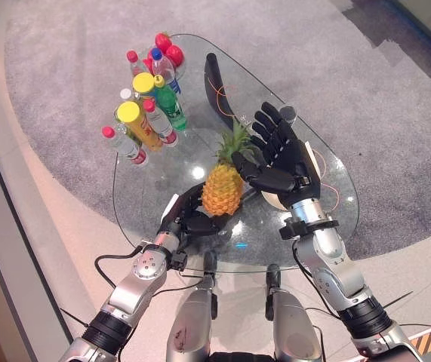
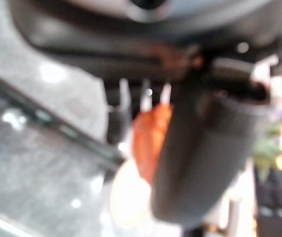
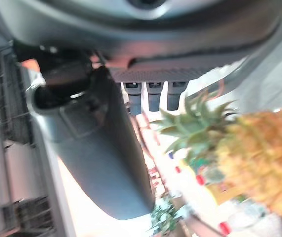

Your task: Pick up the fruit to the plate

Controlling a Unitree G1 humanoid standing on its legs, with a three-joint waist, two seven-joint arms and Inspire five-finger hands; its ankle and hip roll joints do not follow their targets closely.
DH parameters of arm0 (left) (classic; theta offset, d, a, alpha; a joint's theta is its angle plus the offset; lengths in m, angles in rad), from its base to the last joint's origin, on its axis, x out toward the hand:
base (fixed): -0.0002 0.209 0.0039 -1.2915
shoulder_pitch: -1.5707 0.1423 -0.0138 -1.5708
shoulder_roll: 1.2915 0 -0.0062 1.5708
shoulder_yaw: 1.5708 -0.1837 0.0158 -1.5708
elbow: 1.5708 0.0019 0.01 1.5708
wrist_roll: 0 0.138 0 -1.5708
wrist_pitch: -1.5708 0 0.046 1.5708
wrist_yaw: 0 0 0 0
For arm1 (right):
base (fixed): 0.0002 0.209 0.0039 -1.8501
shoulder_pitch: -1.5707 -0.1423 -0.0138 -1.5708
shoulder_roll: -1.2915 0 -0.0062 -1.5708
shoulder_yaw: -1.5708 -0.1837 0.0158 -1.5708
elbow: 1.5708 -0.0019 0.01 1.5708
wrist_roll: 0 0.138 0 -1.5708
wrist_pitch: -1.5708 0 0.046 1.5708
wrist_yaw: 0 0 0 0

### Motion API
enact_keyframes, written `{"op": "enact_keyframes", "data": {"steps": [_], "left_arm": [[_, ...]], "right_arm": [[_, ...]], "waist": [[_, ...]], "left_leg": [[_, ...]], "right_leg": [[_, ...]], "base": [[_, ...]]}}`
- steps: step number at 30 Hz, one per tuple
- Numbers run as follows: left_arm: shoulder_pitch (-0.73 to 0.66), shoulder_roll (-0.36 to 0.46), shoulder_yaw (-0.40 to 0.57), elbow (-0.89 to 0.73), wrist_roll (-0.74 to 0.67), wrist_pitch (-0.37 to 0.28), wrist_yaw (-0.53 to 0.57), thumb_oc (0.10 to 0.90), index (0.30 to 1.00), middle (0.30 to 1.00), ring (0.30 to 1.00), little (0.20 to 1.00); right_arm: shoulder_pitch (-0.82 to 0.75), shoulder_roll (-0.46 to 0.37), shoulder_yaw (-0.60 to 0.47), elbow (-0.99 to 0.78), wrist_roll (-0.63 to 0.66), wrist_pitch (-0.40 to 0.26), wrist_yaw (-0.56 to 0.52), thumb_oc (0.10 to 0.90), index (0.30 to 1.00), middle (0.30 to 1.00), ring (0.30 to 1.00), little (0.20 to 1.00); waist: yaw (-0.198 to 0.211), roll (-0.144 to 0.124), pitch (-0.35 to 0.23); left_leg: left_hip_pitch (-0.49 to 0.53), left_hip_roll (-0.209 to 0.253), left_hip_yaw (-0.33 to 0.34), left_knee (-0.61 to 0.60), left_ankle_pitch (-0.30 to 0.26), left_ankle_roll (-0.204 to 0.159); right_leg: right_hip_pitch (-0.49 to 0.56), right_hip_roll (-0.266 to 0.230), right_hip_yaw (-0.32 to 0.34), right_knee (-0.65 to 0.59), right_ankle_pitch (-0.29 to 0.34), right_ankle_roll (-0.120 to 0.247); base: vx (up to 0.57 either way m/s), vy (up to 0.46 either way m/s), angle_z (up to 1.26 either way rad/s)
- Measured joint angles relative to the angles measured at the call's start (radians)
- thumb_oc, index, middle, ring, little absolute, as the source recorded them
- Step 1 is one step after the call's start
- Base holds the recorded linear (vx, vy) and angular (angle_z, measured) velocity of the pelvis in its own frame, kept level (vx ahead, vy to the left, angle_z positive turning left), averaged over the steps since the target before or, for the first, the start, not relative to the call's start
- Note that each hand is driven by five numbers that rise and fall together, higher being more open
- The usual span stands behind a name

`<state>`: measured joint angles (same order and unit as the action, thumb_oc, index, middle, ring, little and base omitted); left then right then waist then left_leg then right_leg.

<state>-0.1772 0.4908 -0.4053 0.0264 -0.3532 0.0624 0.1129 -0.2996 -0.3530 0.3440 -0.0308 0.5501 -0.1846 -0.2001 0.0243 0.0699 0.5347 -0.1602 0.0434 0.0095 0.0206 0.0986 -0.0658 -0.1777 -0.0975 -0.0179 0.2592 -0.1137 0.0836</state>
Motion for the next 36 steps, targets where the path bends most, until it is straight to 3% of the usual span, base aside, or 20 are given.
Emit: {"op": "enact_keyframes", "data": {"steps": [9, 20, 26, 36], "left_arm": [[0.046, 0.012, -0.011, -0.032, 0.06, -0.076, 0.013, 0.1, 0.3, 0.3, 0.3, 0.2], [0.078, 0.031, -0.006, -0.048, 0.131, -0.098, 0.035, 0.1, 0.3, 0.3, 0.3, 0.2], [0.066, 0.037, 0.0, -0.048, 0.141, -0.098, 0.012, 0.1, 0.3, 0.3, 0.3, 0.2], [0.046, 0.077, 0.016, -0.048, 0.133, -0.111, -0.036, 0.1, 0.3, 0.3, 0.3, 0.2]], "right_arm": [[0.093, 0.004, 0.016, 0.025, 0.003, 0.052, -0.066, 0.8, 0.9, 0.9, 0.9, 0.9], [0.102, 0.009, 0.031, 0.024, 0.05, 0.072, -0.066, 0.8, 0.9, 0.9, 0.9, 0.9], [0.095, 0.007, 0.032, 0.024, 0.18, 0.088, 0.038, 0.8, 0.9, 0.9, 0.9, 0.9], [0.084, -0.013, 0.03, 0.027, 0.287, 0.092, 0.177, 0.8, 0.9, 0.9, 0.9, 0.9]], "waist": [[0.0, 0.001, 0.0], [0.002, 0.001, 0.001], [0.018, 0.001, 0.001], [0.03, 0.001, 0.001]], "left_leg": [[0.0, -0.011, -0.003, 0.001, -0.001, 0.001], [-0.025, -0.015, -0.022, 0.003, -0.001, 0.001], [-0.035, -0.016, -0.031, 0.01, -0.001, 0.001], [-0.035, -0.019, -0.032, 0.017, -0.001, 0.001]], "right_leg": [[-0.007, -0.011, -0.001, 0.019, -0.015, 0.002], [-0.033, -0.016, -0.021, 0.051, -0.036, 0.001], [-0.037, -0.016, -0.028, 0.053, -0.039, 0.0], [-0.036, -0.018, -0.028, 0.055, -0.04, 0.0]], "base": [[-0.02, 0.037, 0.02], [-0.01, -0.001, 0.05], [0.0, -0.005, 0.04], [0.0, 0.002, 0.0]]}}
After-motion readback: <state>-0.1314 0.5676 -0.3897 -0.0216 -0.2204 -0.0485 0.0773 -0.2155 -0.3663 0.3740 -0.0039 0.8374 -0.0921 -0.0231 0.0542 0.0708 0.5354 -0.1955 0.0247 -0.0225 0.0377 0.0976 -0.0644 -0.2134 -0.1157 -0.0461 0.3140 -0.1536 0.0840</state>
